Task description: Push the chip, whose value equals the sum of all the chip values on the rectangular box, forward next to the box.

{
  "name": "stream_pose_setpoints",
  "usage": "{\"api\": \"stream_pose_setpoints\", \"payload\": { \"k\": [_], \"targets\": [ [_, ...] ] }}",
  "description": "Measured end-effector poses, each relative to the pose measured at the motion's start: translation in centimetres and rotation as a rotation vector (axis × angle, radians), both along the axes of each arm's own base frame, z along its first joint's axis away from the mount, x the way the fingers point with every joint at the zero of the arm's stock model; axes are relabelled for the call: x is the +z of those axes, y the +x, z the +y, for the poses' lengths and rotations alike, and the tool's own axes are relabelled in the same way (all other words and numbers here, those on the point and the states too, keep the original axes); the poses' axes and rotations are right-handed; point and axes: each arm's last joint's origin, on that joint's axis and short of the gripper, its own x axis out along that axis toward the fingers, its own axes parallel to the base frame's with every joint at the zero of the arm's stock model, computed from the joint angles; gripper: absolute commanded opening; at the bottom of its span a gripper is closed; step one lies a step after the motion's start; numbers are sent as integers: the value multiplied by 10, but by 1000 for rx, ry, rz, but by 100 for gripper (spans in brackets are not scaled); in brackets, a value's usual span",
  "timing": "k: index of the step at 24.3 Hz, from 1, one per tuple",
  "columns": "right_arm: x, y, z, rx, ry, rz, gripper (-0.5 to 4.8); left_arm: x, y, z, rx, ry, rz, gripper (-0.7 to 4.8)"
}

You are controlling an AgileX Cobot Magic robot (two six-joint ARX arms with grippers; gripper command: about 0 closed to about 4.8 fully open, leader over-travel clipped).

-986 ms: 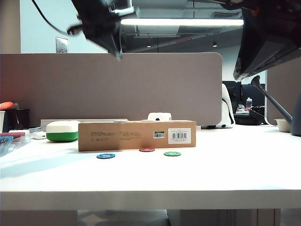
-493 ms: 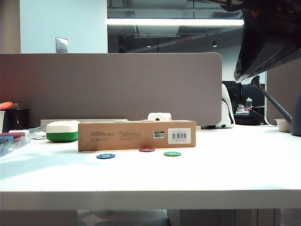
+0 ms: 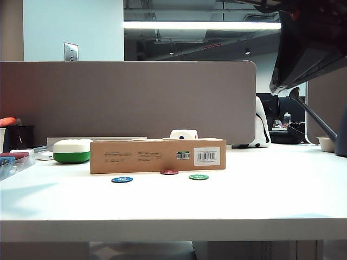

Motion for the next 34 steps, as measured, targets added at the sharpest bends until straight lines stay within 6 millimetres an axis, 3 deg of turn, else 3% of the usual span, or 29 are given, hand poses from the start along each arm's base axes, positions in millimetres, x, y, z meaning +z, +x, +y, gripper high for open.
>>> {"api": "stream_pose_setpoints", "payload": {
  "k": [4,7,14,17,19,21,28,34],
  "targets": [
    [0,0,0,0,0,0,-5,6,-36,23,38,49,-58,-5],
    [0,0,0,0,0,0,-5,-21,-41,36,112,173,45,-5],
    [0,0,0,-1,0,0,-5,-107,-20,44,250,276,261,-5],
    [0,0,0,0,-1,0,-5,-124,-20,45,268,230,175,-5],
    [0,0,0,0,0,0,-5,-151,-15,45,291,187,108,-5],
    [0,0,0,0,0,0,-5,-161,-13,47,313,172,78,-5],
    [0,0,0,-1,-1,0,-5,-207,-38,63,406,126,13,-5],
    [0,0,0,0,-1,0,-5,-247,-49,73,494,-60,-105,-5]
  ]
}}
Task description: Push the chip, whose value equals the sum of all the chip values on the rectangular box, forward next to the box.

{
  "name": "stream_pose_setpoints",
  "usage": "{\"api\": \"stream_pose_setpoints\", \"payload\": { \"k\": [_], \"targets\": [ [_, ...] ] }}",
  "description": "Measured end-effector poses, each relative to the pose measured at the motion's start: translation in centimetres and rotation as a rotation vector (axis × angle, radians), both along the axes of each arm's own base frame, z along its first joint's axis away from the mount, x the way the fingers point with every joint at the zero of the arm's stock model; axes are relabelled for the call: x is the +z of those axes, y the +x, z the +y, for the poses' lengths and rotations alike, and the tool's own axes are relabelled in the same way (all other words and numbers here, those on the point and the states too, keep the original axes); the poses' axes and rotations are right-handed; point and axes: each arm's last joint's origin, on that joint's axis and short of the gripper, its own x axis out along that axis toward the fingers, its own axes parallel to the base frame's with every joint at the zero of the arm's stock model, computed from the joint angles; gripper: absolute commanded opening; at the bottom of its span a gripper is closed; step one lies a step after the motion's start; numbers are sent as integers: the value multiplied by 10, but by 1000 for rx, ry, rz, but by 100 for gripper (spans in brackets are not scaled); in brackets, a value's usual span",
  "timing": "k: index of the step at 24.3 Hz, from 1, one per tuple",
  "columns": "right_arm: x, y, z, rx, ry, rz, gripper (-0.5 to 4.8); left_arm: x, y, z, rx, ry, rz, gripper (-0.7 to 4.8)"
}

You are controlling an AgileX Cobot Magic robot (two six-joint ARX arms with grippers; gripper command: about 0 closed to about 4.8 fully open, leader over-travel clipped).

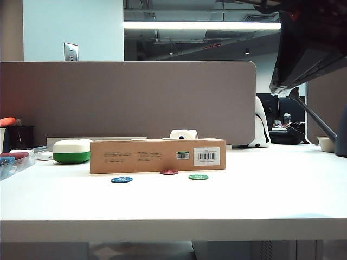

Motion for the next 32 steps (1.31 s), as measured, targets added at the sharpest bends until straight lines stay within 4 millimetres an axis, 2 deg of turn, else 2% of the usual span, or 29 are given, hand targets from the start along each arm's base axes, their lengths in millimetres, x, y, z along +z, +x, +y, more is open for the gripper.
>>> {"api": "stream_pose_setpoints", "payload": {
  "k": [4,9,14,17,20,23,32],
  "targets": [
    [0,0,0,0,0,0,-5,-23,-4,1,-7,-105,-17,-5],
    [0,0,0,0,0,0,-5,-58,-6,4,25,-132,11,-5],
    [0,0,0,0,-1,1,-5,-70,-7,5,50,-78,97,-5],
    [0,0,0,0,0,0,-5,-74,-8,5,47,52,106,-5],
    [0,0,0,0,-1,1,-5,-97,-6,5,41,85,137,-5],
    [0,0,0,0,-2,1,-5,-113,-3,3,-9,39,170,-5],
    [-1,0,0,0,-6,3,-5,-108,-3,2,-51,71,126,-5]
  ]
}}
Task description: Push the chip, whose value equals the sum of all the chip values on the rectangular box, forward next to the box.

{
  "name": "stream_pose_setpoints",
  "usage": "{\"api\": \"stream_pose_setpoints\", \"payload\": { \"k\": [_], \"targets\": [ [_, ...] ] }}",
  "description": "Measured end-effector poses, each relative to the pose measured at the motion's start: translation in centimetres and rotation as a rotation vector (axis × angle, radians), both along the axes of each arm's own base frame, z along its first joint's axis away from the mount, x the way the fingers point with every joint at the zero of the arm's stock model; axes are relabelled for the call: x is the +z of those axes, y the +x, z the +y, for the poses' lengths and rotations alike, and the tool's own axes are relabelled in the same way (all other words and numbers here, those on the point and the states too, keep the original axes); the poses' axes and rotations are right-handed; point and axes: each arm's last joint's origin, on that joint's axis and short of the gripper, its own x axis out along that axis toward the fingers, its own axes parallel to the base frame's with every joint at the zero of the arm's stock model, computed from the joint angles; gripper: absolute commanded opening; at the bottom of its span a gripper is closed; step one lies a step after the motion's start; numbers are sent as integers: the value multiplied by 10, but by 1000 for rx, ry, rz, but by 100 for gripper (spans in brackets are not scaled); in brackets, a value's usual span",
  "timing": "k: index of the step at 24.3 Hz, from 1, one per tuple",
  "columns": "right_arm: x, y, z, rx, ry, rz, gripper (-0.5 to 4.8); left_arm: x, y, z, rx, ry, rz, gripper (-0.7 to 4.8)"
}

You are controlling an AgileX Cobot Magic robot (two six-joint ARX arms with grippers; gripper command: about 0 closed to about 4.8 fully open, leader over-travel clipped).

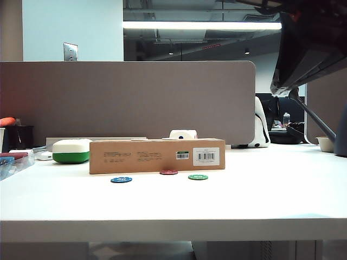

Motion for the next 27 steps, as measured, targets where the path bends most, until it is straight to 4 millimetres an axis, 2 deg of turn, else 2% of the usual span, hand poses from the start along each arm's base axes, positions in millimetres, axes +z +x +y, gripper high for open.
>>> {"api": "stream_pose_setpoints", "payload": {
  "k": [27],
  "targets": [
    [0,0,0,0,0,0,-5,4,0,1,51,-39,-37,-5]
  ]
}}
